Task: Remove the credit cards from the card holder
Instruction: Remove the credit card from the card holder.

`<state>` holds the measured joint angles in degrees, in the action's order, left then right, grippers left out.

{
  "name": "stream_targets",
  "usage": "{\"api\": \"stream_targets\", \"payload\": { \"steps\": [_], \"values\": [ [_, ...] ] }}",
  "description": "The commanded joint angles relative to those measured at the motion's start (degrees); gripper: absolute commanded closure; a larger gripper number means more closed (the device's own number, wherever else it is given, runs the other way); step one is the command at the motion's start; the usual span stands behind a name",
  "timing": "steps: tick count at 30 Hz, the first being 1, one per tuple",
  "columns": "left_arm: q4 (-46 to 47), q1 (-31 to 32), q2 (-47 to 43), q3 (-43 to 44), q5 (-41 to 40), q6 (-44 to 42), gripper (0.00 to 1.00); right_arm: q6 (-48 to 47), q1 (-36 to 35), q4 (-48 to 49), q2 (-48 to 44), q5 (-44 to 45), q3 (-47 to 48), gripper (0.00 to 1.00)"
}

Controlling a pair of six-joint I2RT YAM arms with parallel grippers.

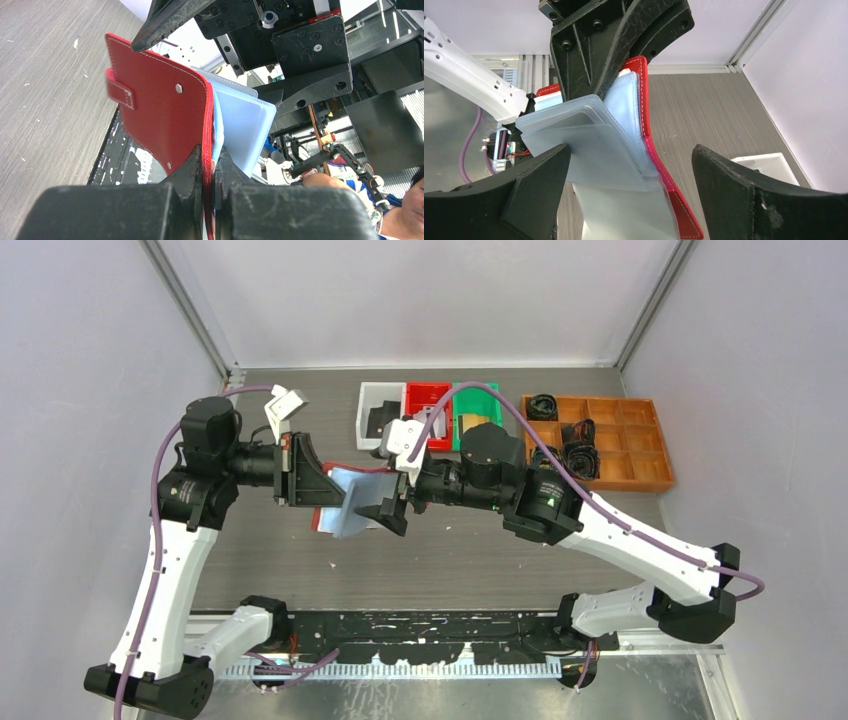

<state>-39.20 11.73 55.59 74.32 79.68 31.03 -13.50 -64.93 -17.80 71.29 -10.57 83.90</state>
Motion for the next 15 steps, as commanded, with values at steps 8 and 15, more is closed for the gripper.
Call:
{"api": "stream_targets", "payload": {
  "steps": [8,15],
  "values": [
    [0.66,1.02,-1.25,1.10,5.63,2.06,1.00,-4.65,0.03,-2.18,4.67,-10.27,7.11,0.08],
    [0.63,1.03,-1.36,1.51,6.94,2.29,1.00,2.03,5.59,-4.36,7.28,-23.77,8.59,0.55]
  ]
}}
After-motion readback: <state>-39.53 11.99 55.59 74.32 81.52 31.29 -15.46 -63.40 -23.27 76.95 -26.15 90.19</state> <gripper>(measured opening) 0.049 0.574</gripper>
